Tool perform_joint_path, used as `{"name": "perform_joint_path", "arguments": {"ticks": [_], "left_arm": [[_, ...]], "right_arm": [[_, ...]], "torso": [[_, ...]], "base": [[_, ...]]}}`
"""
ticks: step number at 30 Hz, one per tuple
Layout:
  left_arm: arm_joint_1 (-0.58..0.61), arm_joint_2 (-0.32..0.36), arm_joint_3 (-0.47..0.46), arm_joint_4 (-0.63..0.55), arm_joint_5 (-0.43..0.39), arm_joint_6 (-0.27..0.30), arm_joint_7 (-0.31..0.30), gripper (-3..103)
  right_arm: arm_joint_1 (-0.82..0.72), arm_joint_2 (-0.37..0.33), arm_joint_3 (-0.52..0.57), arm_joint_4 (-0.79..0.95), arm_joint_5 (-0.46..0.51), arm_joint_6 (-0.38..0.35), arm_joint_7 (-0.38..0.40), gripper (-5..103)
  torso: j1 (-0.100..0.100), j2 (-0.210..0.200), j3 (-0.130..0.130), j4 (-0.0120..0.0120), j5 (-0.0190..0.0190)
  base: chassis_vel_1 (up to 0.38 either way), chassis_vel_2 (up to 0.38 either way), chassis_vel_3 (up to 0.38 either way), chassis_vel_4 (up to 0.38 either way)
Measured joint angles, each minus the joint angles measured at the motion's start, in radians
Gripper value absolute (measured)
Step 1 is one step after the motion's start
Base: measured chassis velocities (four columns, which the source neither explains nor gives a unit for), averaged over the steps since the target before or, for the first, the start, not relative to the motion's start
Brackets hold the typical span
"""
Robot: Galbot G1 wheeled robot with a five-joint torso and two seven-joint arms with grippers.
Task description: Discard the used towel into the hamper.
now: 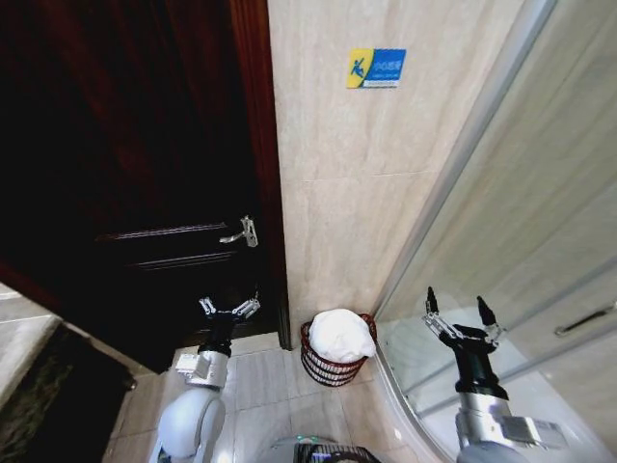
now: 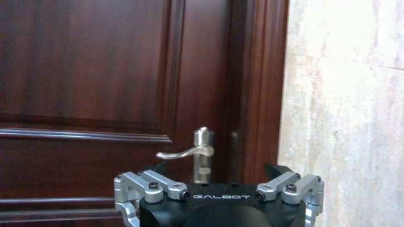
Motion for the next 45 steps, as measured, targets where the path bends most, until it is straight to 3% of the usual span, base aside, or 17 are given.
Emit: {"name": "perform_joint_path", "arguments": {"ticks": [19,37,40,41,45], "left_arm": [[0.000,0.000,0.000,0.000,0.000,0.000,0.000,100],[0.000,0.001,0.000,0.000,0.000,0.000,0.000,100],[0.000,0.001,0.000,0.000,0.000,0.000,0.000,100],[0.000,0.001,0.000,0.000,0.000,0.000,0.000,100],[0.000,0.000,0.000,0.000,0.000,0.000,0.000,100]], "right_arm": [[0.001,0.000,0.000,-0.001,0.000,-0.001,-0.001,100],[0.001,0.000,-0.001,-0.001,0.000,-0.002,-0.001,100],[0.001,0.000,-0.001,-0.001,0.000,-0.001,-0.002,100],[0.001,0.000,-0.001,-0.001,0.000,-0.002,-0.002,100],[0.001,0.000,0.000,-0.001,0.000,-0.002,-0.002,100]], "torso": [[0.000,0.000,0.000,0.0002,0.0000],[0.000,0.000,0.000,0.0000,0.0000],[0.000,0.000,0.000,0.0003,-0.0017],[0.000,0.000,0.000,0.0002,0.0002],[0.000,0.000,0.000,-0.0001,0.0001]], "base": [[0.092,0.085,0.089,0.085],[0.130,0.116,-0.123,-0.130],[0.139,0.161,-0.104,-0.098],[0.070,0.053,0.014,-0.103],[-0.013,-0.013,-0.013,-0.011]]}}
